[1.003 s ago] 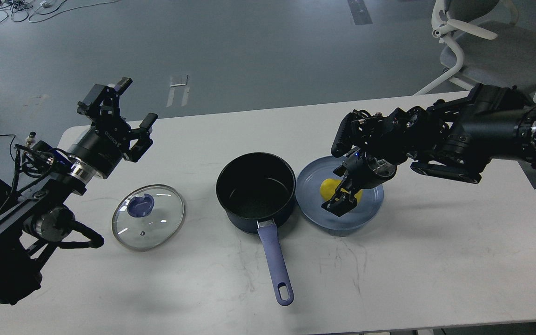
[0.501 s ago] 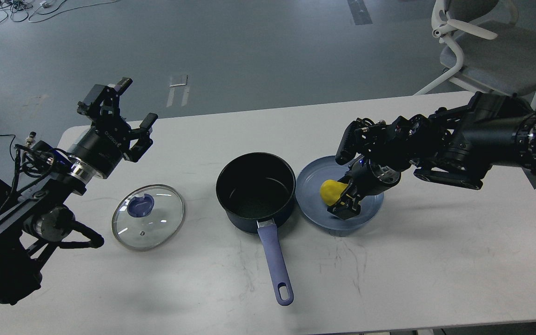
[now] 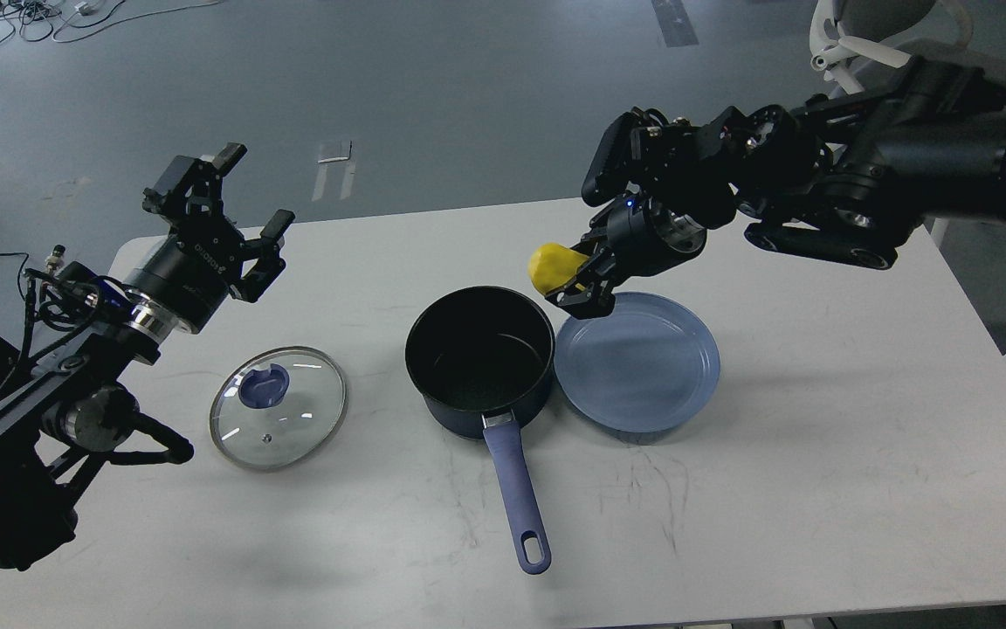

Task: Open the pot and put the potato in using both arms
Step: 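Carry the potato over the saucepan and lower it inside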

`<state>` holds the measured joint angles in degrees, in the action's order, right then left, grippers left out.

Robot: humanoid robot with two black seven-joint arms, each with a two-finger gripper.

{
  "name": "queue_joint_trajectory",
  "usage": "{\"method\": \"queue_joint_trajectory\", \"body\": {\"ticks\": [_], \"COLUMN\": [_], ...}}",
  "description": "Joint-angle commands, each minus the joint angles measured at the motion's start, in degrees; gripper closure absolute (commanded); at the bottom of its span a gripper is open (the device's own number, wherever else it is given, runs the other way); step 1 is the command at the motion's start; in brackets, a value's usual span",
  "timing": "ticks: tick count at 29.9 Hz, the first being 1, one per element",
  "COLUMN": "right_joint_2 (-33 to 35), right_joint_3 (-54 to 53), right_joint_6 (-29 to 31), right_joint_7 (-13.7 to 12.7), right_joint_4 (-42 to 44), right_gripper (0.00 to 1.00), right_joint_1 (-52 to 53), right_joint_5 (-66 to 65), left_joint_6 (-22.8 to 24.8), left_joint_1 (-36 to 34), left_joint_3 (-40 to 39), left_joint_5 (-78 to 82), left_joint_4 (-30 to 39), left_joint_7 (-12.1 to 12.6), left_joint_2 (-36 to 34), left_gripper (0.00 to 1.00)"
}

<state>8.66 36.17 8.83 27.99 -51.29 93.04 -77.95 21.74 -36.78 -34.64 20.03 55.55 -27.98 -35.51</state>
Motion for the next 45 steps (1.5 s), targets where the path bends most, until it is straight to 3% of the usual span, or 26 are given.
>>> {"method": "queue_joint_trajectory", "body": {"ticks": [1,7,32,34,36,45], "right_joint_2": [-3.73,-8.66,-8.66,-8.66,-8.66,-8.66], "right_joint_3": [-0.23,0.21,1.0,1.0,1.0,1.0], "right_joint_6": [0.04,0.04,-0.22,-0.22,-0.4,-0.92], "right_joint_7": [0.01,0.01,0.01,0.01,0.01,0.01], "right_joint_4": [0.49,1.28,5.15,5.24,5.33,6.29], "right_gripper": [0.86,0.86,0.83,0.8,0.62,0.22], "right_joint_1": [1.96,1.0,-5.94,-6.21,-6.73,-7.44], "right_joint_5": [5.6,8.16,14.76,14.76,14.85,16.08], "left_joint_6": [0.06,0.06,0.06,0.06,0.06,0.06], "left_joint_1": [-0.13,-0.13,-0.13,-0.13,-0.13,-0.13], "left_joint_3": [0.01,0.01,0.01,0.01,0.01,0.01], "left_joint_5": [0.01,-0.08,-0.08,-0.08,-0.08,-0.08], "left_joint_4": [0.0,0.0,0.09,0.09,0.09,0.18], "left_joint_7": [-0.02,-0.02,-0.02,-0.02,-0.02,-0.02], "left_joint_2": [0.09,0.0,-0.17,-0.17,-0.26,-0.26], "left_gripper": [0.02,0.02,0.02,0.02,0.02,0.02]}}
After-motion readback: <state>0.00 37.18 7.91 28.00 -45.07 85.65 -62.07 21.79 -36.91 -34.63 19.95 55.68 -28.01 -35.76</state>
